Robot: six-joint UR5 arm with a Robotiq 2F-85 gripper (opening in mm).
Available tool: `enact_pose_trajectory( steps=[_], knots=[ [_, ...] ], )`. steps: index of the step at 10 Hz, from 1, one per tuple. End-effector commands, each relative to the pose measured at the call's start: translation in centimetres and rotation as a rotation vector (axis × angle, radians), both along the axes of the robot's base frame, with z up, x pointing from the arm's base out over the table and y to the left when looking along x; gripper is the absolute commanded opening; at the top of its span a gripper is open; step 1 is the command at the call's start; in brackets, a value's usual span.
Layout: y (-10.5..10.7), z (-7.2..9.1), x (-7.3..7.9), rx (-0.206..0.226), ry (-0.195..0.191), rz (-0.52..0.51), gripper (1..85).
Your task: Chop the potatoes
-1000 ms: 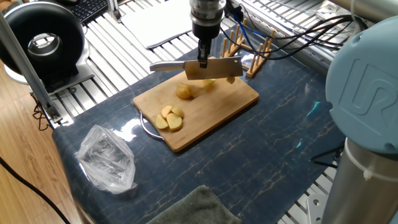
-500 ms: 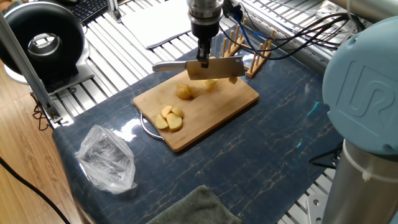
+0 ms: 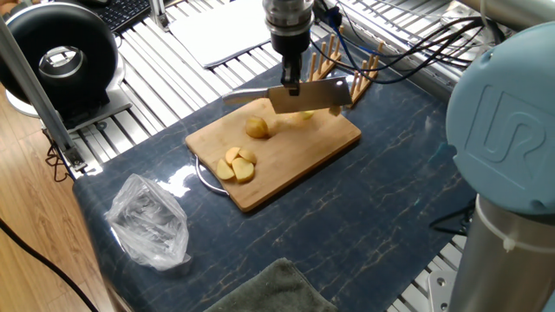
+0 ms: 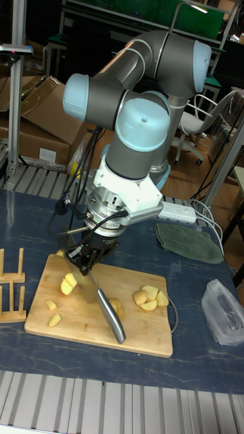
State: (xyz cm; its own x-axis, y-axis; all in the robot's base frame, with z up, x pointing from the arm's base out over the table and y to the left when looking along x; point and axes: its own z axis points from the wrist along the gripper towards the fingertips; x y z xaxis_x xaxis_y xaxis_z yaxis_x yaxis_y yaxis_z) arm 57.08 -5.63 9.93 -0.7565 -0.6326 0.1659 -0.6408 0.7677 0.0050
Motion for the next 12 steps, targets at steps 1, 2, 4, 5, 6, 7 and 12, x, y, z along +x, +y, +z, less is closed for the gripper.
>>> enact_pose_trajectory(
  steps=[1,2,4,5,6,7,12],
  knots=[
    [-0.7,0.1,-1.2,-0.028,0.049,0.027,1.0],
    [-1.0,0.1,-1.3,-0.037,0.053,0.034,1.0],
    [-1.4,-0.2,-1.4,-0.051,0.066,0.038,1.0],
    [-1.5,-0.4,-1.6,-0.058,0.076,0.041,1.0],
    [-1.6,-0.3,-1.9,-0.064,0.093,0.038,1.0],
    [-1.8,-0.2,-1.9,-0.075,0.101,0.039,1.0],
    [-2.3,0.2,-3.1,-0.102,0.155,0.027,1.0]
  ],
)
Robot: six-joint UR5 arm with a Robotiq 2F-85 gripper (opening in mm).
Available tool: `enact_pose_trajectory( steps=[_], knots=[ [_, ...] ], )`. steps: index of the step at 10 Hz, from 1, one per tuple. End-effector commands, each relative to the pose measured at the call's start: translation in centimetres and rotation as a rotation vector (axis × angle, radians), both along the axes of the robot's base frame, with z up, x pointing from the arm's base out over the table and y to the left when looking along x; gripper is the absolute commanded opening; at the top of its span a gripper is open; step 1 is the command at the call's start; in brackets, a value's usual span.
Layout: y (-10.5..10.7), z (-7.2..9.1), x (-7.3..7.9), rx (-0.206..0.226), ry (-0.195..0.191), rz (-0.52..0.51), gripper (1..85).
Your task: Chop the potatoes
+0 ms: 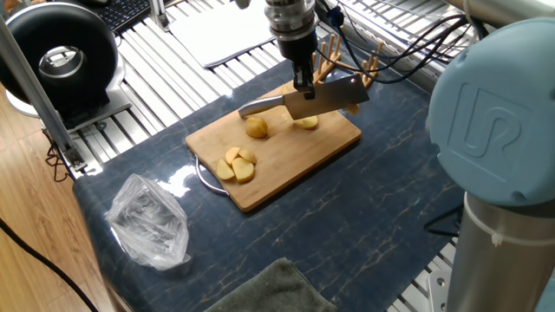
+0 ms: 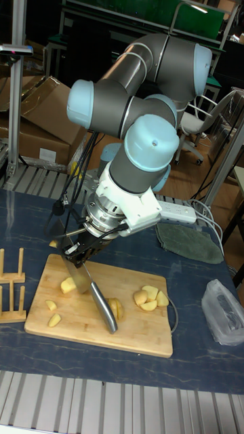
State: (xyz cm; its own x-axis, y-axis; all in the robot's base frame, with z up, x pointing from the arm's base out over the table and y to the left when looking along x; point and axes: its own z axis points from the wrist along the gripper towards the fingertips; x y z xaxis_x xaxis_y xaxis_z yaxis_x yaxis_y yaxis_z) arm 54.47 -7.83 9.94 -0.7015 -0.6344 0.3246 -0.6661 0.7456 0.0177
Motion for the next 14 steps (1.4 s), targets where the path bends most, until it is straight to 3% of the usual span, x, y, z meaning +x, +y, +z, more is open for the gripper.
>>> enact_pose_trajectory(
  steps=[1,11,14],
  knots=[
    [-0.1,0.2,-0.8,-0.009,0.035,-0.015,1.0],
    [0.2,0.2,-2.0,-0.029,0.089,-0.064,1.0],
    [0.0,0.4,-2.6,-0.054,0.115,-0.093,1.0]
  ],
)
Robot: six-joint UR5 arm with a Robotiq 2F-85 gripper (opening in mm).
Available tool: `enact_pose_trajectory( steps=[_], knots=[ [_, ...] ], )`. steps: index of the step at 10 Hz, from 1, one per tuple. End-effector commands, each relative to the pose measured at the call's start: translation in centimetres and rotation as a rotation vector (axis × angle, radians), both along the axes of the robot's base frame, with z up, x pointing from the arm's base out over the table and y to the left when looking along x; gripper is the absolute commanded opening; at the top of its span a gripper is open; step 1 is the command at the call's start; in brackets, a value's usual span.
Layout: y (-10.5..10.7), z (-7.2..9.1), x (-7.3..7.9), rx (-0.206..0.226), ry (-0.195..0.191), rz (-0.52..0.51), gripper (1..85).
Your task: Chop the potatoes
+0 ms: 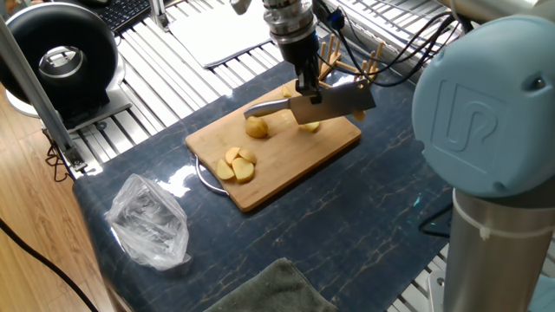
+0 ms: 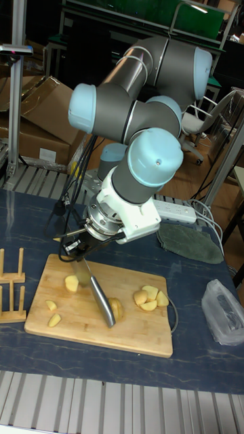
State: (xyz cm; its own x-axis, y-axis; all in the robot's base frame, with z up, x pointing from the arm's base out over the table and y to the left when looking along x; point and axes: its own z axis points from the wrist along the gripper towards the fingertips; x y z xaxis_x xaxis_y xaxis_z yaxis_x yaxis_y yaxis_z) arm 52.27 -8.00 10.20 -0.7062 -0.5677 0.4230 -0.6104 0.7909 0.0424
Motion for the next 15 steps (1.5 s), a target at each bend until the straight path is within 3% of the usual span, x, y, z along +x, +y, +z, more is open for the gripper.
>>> enact_pose_trajectory(
  steps=[1,5,7,9,10,11,13,15],
  knots=[
    [0.1,0.2,-0.6,-0.015,0.027,-0.036,1.0],
    [0.1,-0.1,-0.6,-0.022,0.025,-0.049,1.0],
    [0.9,0.4,0.6,-0.016,-0.027,-0.082,1.0],
    [2.5,2.1,4.3,-0.001,-0.151,-0.102,1.0],
    [3.7,3.2,5.4,0.03,-0.187,-0.114,1.0],
    [4.6,4.4,6.2,0.042,-0.199,-0.126,1.0],
    [5.8,5.1,9.8,0.074,-0.319,-0.111,1.0],
    [5.8,6.1,12.2,0.113,-0.417,-0.098,1.0]
  ],
)
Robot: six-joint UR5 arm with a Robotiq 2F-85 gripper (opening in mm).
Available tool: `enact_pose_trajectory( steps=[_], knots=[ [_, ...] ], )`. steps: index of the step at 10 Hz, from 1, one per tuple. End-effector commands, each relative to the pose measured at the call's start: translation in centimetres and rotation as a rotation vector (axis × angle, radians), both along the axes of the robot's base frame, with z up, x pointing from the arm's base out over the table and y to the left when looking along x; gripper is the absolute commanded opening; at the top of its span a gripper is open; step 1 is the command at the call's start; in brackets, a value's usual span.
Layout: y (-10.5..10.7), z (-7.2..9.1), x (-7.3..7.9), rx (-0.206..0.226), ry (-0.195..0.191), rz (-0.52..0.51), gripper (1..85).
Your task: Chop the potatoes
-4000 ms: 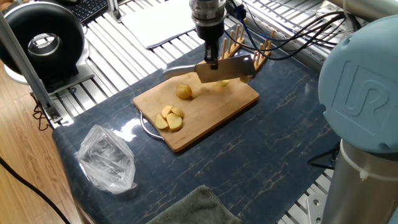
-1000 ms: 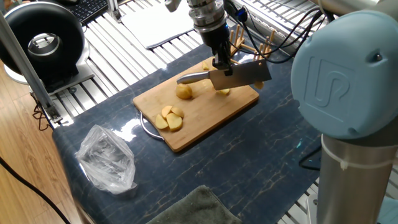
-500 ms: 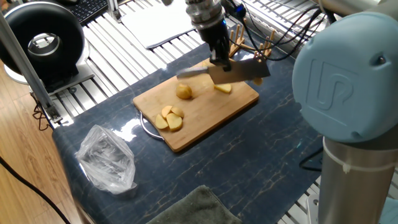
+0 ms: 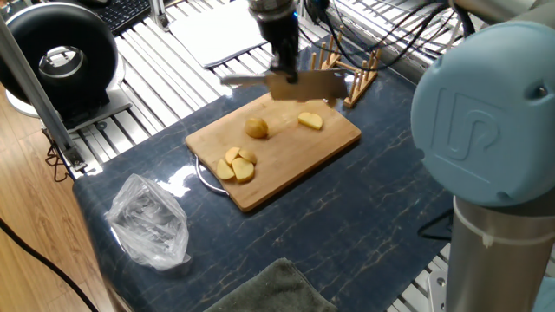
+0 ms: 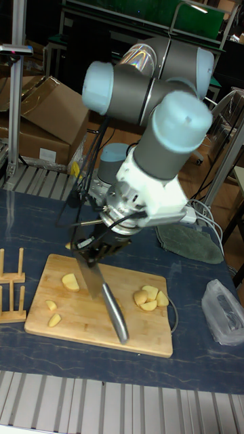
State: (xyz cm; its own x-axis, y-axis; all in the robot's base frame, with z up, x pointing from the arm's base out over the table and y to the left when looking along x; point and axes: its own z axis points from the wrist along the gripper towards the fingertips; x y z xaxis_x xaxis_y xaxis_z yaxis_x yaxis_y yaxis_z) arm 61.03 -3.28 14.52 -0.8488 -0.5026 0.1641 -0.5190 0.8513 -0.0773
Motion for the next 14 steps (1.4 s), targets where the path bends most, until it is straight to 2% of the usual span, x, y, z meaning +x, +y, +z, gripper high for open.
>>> enact_pose_trajectory(
  steps=[1,3,7,10,14],
  knots=[
    [1.2,2.2,3.9,0.081,-0.156,0.011,1.0],
    [1.1,2.2,3.6,0.127,-0.184,0.009,1.0],
    [1.1,1.3,1.8,0.199,-0.169,-0.005,1.0],
    [1.6,-0.6,1.1,0.189,-0.186,-0.034,1.0],
    [2.8,-2.3,2.6,0.236,-0.219,-0.074,1.0]
  ],
)
